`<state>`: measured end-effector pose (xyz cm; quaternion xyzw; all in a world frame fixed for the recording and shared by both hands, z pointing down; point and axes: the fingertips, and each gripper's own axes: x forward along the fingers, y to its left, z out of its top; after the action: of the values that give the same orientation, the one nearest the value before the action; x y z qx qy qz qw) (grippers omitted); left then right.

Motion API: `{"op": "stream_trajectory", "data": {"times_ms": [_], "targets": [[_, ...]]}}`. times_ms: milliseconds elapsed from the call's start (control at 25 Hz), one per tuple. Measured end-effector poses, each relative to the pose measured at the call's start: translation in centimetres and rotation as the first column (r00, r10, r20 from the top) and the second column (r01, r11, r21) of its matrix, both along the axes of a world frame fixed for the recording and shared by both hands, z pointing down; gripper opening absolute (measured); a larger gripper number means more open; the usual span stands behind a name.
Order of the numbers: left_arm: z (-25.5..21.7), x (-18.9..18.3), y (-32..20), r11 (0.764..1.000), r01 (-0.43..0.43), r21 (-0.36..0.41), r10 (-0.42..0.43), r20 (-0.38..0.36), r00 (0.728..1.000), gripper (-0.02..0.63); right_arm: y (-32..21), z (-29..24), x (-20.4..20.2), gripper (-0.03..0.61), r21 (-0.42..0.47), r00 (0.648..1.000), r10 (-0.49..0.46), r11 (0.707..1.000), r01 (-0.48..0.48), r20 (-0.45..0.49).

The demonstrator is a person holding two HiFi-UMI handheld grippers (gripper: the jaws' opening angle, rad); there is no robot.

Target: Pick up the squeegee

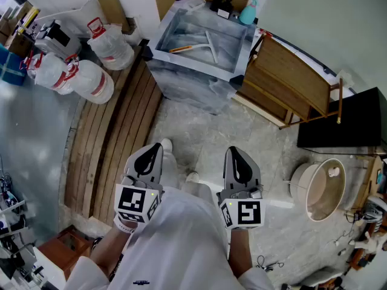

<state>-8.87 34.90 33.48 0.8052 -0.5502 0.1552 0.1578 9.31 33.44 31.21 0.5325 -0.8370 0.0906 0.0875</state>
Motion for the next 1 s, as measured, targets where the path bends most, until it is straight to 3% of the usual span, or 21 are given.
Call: {"op": "stream_trajectory", "data": {"times_ms": [200,360,520,720,1000], "targets": [[-1.5,1.0,2.9,1.0,-0.015,-0.005,0.014,-0.094,0.995,0.005,2.7,-0.9,-1.6,0.006,0.009,1.0,-0.022,1.0,0.022,-0.017],[-2.6,0.1,4.1,0.998,-0.05,0.025,0.052,-0.073,0.996,0.005,3.7,-1.8,-2.9,0.006,0.027,1.0,-0.006,1.0,0.006,-0.026],[-2.9,-2.8,4.9,0.997,-0.051,0.054,0.054,-0.055,0.997,0.005,4.8,-2.3,-4.9,0.006,0.042,1.0,0.024,0.999,-0.024,-0.017],[-2.1,-7.2,4.8,0.999,-0.04,0.028,0.041,-0.046,0.998,0.005,4.7,-3.0,-7.2,0.006,0.067,0.998,0.066,0.996,-0.066,-0.005],[-1.8,-13.6,3.7,0.998,-0.04,0.051,0.045,-0.095,0.994,0.005,3.4,-2.8,-12.7,0.006,0.068,0.995,0.102,0.993,-0.1,-0.024]]}}
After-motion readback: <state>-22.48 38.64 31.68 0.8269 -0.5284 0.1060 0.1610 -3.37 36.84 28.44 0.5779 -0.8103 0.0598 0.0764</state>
